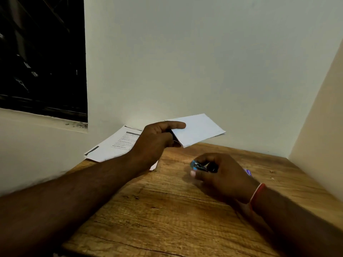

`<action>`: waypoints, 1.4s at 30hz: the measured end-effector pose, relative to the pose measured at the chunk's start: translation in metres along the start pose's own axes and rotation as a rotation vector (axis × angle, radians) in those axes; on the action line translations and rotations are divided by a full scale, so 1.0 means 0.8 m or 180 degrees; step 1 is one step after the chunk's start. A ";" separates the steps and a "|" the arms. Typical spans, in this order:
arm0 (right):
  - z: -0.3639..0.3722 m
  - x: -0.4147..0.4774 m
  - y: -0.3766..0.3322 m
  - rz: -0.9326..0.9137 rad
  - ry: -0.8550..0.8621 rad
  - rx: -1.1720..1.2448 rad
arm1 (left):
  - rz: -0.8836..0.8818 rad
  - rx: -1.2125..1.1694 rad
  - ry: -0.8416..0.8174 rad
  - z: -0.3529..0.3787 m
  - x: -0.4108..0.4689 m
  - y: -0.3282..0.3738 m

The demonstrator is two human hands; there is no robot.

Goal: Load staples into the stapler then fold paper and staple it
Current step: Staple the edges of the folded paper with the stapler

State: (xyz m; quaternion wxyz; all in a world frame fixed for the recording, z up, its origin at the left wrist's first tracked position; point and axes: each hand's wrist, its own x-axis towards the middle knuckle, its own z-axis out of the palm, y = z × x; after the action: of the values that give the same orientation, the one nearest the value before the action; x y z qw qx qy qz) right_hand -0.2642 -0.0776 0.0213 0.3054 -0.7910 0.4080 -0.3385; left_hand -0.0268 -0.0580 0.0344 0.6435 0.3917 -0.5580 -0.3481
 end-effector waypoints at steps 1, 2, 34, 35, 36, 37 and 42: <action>0.000 0.000 0.004 0.0009 0.0005 -0.0473 | -0.0006 0.0004 -0.0011 -0.001 0.002 0.002; 0.001 0.000 0.008 0.0016 -0.0011 -0.0855 | 0.0037 0.0105 -0.0037 -0.002 0.002 0.003; -0.021 0.016 0.003 -0.0187 0.1211 0.0907 | -0.0160 0.0487 -0.0041 -0.010 0.003 -0.004; -0.021 0.015 0.001 -0.0179 0.1205 0.0984 | -0.0166 0.0509 -0.0037 -0.010 0.003 -0.003; -0.020 0.014 0.000 -0.0186 0.1189 0.1113 | -0.0176 0.0514 -0.0033 -0.010 0.003 -0.002; -0.020 0.012 -0.002 -0.0207 0.1161 0.1226 | -0.0174 0.0527 -0.0046 -0.010 0.002 -0.001; -0.014 0.002 -0.015 -0.0290 0.0991 0.1030 | 0.0045 0.1146 -0.0236 0.002 -0.012 0.006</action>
State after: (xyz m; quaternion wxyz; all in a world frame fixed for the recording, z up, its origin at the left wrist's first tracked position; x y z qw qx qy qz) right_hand -0.2673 -0.0756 0.0374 0.3461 -0.6875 0.3544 -0.5310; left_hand -0.0299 -0.0480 0.0346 0.5445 0.4835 -0.6373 -0.2523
